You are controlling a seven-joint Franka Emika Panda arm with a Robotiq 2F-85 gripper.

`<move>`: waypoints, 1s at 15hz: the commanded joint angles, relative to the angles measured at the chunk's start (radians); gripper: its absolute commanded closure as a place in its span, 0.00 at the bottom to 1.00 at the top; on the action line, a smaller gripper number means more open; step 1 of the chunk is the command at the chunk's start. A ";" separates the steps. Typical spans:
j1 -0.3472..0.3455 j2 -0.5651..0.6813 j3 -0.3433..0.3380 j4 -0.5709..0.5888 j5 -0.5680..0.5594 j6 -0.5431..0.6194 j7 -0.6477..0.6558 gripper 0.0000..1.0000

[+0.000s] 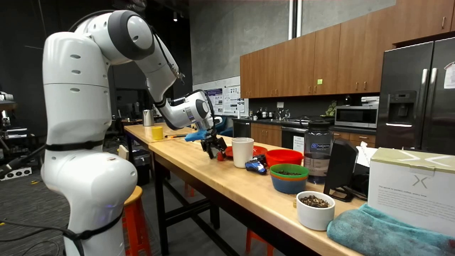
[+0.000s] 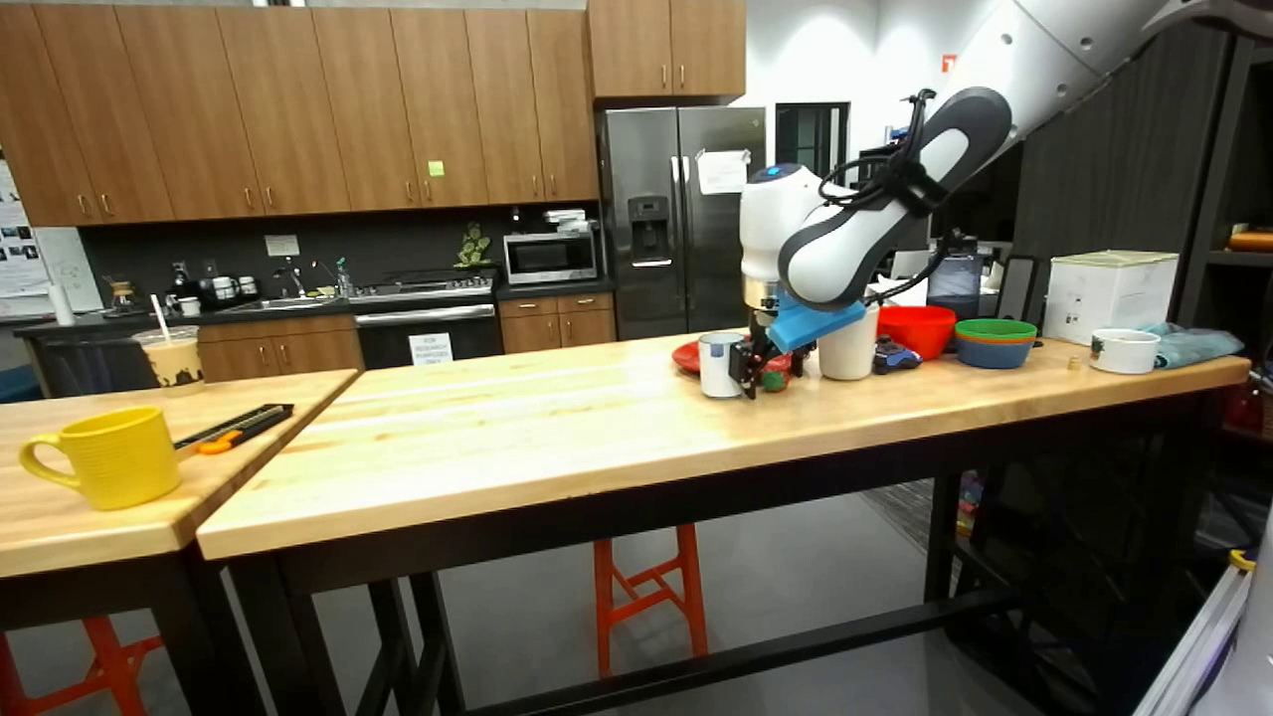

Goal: Pick up the red plush toy from the table and place it on the red plate

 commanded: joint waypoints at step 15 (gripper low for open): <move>-0.007 0.019 -0.061 0.029 -0.068 0.002 0.048 0.47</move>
